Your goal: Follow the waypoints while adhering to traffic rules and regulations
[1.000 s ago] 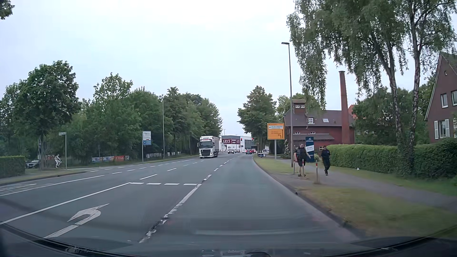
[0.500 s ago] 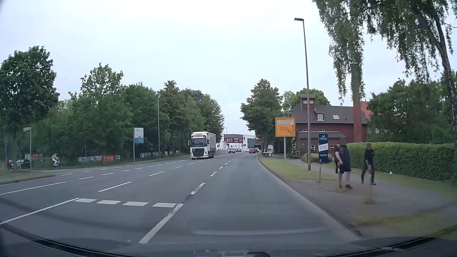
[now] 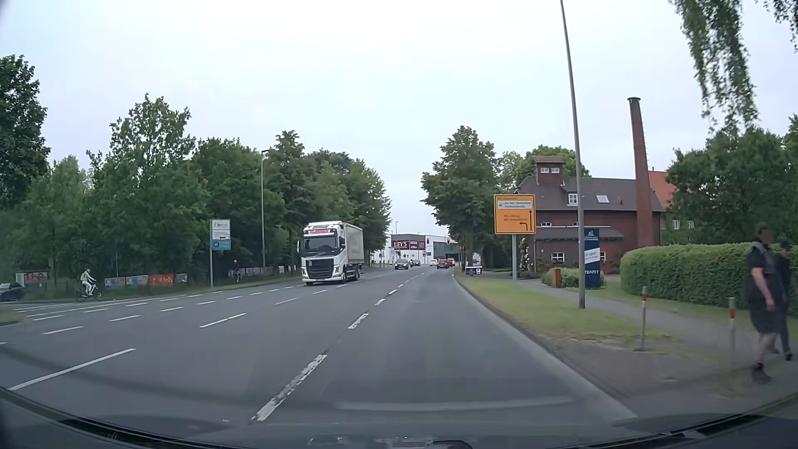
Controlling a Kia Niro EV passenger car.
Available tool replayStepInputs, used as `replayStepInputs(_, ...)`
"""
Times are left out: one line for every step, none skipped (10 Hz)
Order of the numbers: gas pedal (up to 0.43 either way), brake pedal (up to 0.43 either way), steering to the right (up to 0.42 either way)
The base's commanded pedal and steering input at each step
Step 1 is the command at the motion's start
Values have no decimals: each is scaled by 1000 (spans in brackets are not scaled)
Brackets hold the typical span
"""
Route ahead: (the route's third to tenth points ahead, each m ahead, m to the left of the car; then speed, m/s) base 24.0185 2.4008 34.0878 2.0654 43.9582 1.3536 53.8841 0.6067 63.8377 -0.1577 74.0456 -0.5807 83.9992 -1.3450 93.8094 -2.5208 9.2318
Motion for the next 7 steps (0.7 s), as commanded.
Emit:
replayStepInputs(110,0,-2)
replayStepInputs(110,0,-2)
replayStepInputs(110,0,0)
replayStepInputs(110,0,3)
replayStepInputs(110,0,3)
replayStepInputs(110,0,3)
replayStepInputs(110,0,3)
